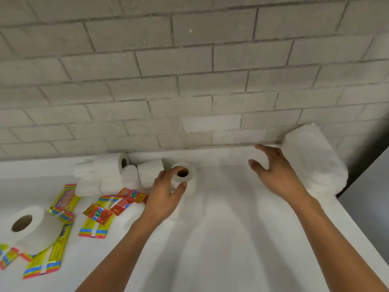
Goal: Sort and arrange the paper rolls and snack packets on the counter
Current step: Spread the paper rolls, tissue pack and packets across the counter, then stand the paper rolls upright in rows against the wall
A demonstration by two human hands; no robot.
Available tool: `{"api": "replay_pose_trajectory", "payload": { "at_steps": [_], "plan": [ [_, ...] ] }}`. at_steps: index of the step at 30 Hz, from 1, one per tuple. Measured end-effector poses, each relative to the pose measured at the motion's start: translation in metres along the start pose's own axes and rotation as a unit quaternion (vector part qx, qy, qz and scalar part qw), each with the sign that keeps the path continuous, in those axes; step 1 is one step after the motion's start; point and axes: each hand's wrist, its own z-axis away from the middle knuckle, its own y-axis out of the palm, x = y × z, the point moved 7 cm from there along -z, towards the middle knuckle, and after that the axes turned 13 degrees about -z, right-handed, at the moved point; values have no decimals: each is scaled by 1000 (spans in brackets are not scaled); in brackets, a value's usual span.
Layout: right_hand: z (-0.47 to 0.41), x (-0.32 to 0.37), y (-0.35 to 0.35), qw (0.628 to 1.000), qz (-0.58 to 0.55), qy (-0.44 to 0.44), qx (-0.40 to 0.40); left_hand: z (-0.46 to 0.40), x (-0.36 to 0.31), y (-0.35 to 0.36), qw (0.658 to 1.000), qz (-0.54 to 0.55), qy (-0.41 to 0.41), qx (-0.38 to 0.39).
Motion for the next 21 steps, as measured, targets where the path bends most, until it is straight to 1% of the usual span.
{"api": "replay_pose_trajectory", "payload": {
  "at_steps": [5,9,17,19,21],
  "plan": [
    [20,25,54,998,-10,-13,66,0,53,-32,998,-7,-59,-14],
    [29,51,110,994,-12,-21,110,3,101,-69,994,-32,-87,-49],
    [39,94,197,989,-50,-23,140,-2,198,-139,978,-133,-143,-69],
    [40,104,215,989,-52,-19,141,-14,225,-154,973,-154,-163,-61],
    [41,116,233,989,-55,-16,140,-28,254,-165,966,-182,-178,-35]
  ]
}}
